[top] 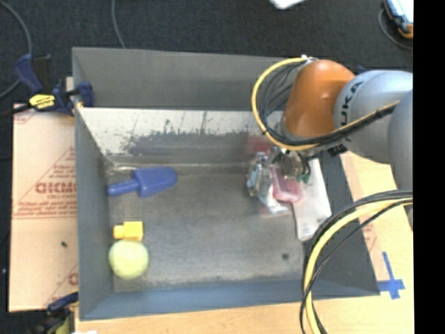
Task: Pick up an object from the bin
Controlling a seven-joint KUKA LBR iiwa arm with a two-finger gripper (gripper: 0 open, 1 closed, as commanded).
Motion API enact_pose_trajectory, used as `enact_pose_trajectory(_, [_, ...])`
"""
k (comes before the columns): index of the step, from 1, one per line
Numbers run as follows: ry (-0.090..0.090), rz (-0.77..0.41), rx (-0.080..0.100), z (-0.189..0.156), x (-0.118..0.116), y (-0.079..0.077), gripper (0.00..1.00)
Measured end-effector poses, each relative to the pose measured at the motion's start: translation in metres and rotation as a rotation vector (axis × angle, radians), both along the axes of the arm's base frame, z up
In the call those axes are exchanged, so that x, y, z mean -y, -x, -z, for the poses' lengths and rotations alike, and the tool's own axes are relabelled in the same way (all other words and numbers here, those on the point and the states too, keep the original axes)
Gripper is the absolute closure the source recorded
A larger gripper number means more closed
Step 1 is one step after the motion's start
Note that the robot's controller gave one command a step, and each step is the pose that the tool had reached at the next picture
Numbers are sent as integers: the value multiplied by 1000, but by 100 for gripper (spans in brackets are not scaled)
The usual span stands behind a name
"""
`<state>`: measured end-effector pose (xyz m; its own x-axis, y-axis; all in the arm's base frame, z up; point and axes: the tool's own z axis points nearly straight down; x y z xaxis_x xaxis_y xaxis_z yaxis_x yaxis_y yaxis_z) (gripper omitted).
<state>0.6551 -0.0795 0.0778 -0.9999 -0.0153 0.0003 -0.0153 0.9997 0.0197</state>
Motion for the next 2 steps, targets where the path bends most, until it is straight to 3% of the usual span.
enact_pose_trajectory(1, [-4, -3, 4, -56, 14, 4, 100])
enact_pose_trajectory(2, [-1, 8, 1, -133, 4, 7, 100])
